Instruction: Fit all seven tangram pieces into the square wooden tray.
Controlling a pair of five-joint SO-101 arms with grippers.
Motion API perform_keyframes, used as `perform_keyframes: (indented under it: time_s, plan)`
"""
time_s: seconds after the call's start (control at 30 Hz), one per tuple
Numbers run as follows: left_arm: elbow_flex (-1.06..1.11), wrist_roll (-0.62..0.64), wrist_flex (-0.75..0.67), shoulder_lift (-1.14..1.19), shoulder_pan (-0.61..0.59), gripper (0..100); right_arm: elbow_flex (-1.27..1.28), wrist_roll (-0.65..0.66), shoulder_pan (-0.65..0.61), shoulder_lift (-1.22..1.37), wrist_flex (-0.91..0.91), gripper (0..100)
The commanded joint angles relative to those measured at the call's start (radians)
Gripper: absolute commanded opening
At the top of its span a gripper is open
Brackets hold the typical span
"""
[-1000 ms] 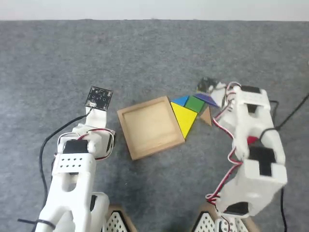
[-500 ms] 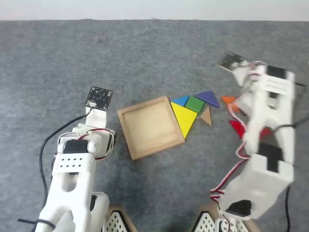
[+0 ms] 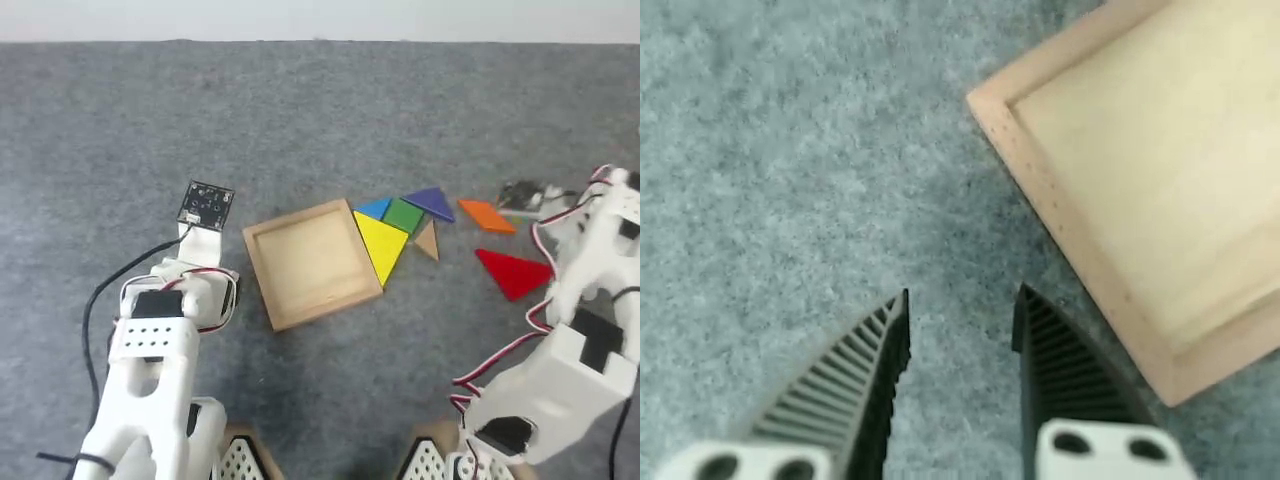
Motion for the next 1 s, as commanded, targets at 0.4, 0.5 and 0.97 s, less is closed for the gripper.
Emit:
perform_keyframes:
  time_s: [0.4, 0.5, 0.97]
  plan:
    - [0.004, -0.009, -0.038, 0.0, 0.006, 17, 0.485, -0.061, -0.139, -0.297, -0.498, 31.7]
    - [0.005, -0.009, -0.038, 0.0, 0.006, 17, 0.506, -0.057, -0.153, -0.294, -0.506, 31.8]
    - [0.005, -0.009, -0.038, 0.0, 0.006, 17, 0.393, -0.054, -0.171, -0.139, -0.429, 31.4]
